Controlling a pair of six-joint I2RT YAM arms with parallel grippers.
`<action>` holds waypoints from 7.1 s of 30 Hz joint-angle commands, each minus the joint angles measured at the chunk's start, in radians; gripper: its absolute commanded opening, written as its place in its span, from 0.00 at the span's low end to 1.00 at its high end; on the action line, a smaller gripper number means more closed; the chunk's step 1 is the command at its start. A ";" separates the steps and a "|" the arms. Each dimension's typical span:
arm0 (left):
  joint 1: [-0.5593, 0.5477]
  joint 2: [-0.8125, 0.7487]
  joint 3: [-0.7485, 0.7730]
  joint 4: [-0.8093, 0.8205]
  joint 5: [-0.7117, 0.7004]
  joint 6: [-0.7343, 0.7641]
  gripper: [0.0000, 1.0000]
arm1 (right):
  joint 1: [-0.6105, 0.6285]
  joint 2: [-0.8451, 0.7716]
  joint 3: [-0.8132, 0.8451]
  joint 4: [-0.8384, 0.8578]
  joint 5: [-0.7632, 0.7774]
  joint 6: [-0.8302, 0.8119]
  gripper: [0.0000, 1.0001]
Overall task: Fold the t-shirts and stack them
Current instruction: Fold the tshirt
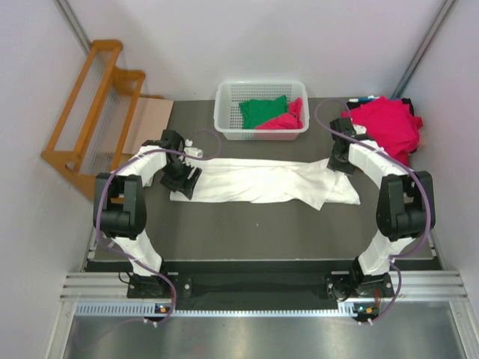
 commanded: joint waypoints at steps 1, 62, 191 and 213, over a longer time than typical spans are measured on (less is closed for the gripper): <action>0.006 -0.020 0.012 -0.002 0.007 0.006 0.73 | -0.004 0.007 0.031 0.047 -0.049 -0.006 0.39; 0.078 0.070 0.187 0.010 0.049 -0.103 0.73 | -0.050 -0.063 0.142 0.003 -0.110 -0.011 1.00; 0.144 0.214 0.152 0.053 0.124 -0.011 0.73 | -0.005 -0.128 -0.289 0.114 -0.293 0.060 0.99; 0.115 0.113 0.175 -0.025 0.257 -0.054 0.73 | 0.010 -0.008 0.039 0.007 -0.570 -0.083 1.00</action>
